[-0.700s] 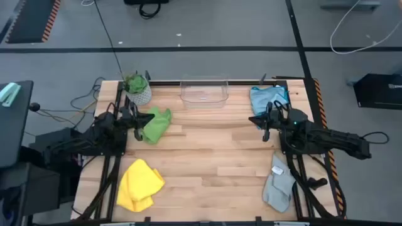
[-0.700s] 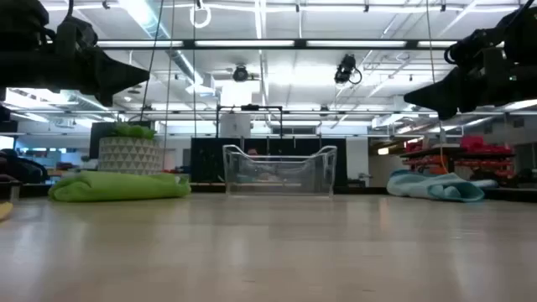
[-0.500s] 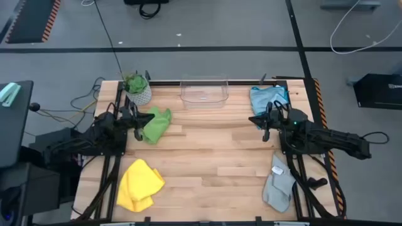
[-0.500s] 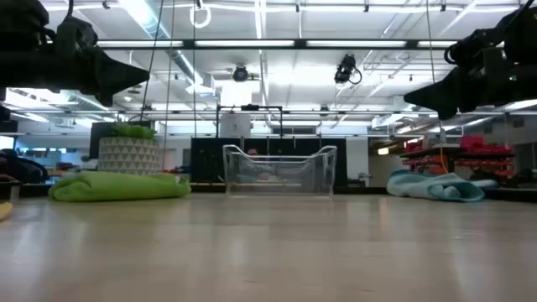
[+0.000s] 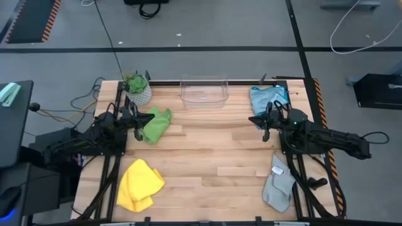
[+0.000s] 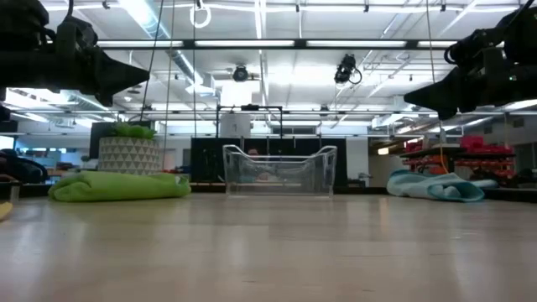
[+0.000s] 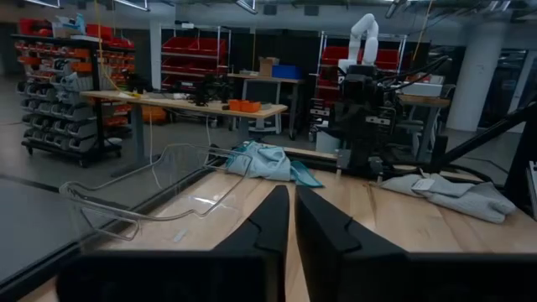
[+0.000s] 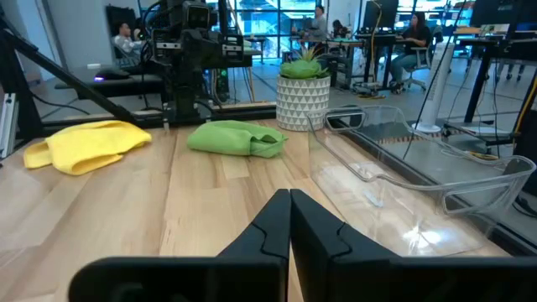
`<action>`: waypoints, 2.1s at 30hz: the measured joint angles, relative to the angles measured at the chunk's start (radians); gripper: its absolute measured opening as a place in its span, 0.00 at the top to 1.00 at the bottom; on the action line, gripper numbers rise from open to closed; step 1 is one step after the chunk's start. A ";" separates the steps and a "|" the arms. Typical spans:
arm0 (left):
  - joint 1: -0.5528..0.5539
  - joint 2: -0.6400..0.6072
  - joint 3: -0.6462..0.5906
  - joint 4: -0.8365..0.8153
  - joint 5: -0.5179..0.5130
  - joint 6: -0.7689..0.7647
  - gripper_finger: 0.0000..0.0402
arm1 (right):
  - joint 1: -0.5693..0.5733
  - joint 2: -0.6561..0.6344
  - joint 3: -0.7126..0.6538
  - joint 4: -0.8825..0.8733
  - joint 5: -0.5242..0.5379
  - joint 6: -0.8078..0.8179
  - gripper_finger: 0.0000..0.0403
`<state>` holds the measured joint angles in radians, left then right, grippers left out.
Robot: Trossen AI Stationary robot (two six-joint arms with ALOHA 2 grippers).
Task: Fold microfiber towels
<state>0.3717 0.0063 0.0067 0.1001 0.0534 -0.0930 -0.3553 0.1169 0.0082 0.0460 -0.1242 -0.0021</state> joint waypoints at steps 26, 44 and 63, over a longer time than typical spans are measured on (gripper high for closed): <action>0.000 0.000 0.000 0.000 0.000 0.000 0.92 | 0.000 0.000 0.000 0.000 0.000 0.000 0.96; 0.000 0.000 0.000 0.000 0.000 0.001 0.93 | 0.000 0.000 0.000 0.040 0.000 -0.039 0.96; 0.000 0.000 0.000 0.004 0.000 0.000 0.95 | 0.000 0.017 0.000 0.406 -0.034 0.009 0.96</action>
<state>0.3717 0.0063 0.0067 0.1043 0.0532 -0.0934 -0.3550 0.1341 0.0082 0.4519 -0.1581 0.0064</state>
